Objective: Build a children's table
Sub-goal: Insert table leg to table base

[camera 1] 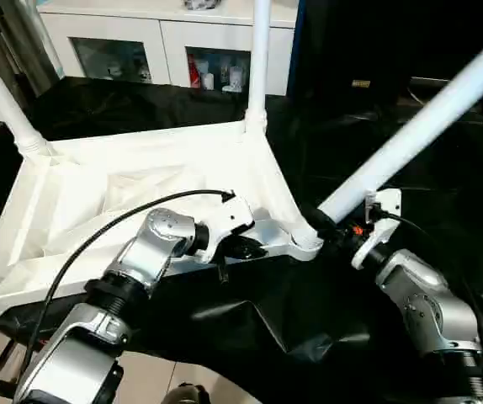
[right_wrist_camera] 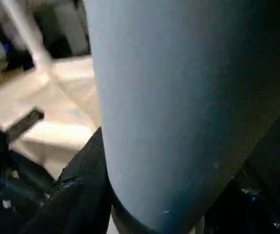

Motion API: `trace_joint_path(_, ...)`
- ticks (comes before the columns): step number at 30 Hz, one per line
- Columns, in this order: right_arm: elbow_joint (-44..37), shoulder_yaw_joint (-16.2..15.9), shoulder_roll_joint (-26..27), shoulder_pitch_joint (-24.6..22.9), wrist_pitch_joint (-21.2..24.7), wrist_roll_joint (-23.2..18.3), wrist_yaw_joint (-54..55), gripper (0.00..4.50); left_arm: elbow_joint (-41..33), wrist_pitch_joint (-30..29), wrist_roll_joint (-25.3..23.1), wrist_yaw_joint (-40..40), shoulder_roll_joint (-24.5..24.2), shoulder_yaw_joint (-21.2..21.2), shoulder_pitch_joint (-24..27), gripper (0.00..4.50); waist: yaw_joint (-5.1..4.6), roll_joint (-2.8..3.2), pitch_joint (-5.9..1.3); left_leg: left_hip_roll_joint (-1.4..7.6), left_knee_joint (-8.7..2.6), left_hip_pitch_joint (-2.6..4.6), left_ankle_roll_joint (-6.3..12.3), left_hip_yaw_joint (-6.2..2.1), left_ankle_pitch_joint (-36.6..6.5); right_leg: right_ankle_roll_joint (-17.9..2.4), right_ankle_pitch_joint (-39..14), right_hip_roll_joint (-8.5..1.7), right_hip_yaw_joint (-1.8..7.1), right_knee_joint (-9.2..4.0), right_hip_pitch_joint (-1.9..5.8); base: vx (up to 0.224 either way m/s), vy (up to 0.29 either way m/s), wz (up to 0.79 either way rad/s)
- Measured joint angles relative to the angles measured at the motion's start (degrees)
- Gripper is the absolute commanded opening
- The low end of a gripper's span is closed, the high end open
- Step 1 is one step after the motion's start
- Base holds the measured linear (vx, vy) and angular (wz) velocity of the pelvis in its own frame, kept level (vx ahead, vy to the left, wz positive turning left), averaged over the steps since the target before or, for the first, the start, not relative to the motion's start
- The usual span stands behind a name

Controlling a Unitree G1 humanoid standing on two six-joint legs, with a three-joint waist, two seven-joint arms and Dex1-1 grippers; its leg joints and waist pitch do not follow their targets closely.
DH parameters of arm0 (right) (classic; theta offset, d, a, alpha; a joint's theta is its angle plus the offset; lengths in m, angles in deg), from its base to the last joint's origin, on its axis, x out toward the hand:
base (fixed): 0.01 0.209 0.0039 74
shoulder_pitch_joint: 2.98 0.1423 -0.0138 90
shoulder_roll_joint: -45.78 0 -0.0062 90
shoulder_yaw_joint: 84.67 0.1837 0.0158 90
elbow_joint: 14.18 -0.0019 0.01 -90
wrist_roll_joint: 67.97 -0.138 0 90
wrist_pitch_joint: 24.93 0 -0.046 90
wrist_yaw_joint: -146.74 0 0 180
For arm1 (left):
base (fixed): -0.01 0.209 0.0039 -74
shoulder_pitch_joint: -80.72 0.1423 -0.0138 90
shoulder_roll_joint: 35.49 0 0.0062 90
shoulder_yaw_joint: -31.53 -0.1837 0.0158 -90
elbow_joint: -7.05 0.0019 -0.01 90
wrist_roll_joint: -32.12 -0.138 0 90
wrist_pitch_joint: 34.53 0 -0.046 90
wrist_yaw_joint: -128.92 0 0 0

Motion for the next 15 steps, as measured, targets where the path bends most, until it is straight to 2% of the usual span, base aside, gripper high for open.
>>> trace_joint_path(9, -1.8, -6.1, -4.1, 4.4, 3.5, 4.7, -2.2, 1.93, -0.2, 1.2, 0.0, -1.7, -1.7, -0.4, 0.0, 0.00, -0.58, -0.01, 0.01, 0.01, -0.27, 0.05, -0.01, -0.01, 0.0, 0.0, 0.0, 0.05, -0.03, 0.00, -0.09, 0.000, 0.000, 0.00)
trace_joint_path(15, 0.8, -8.9, -6.0, 7.3, 3.5, 6.5, -7.1, 1.92, -0.2, 1.9, -0.1, -2.8, -2.6, -1.0, -0.1, 0.00, -0.70, -0.06, 0.01, 0.01, -0.31, 0.09, -0.01, -0.01, 0.0, 0.0, 0.0, 0.05, -0.02, -0.04, -0.08, 0.000, 0.000, 0.00)
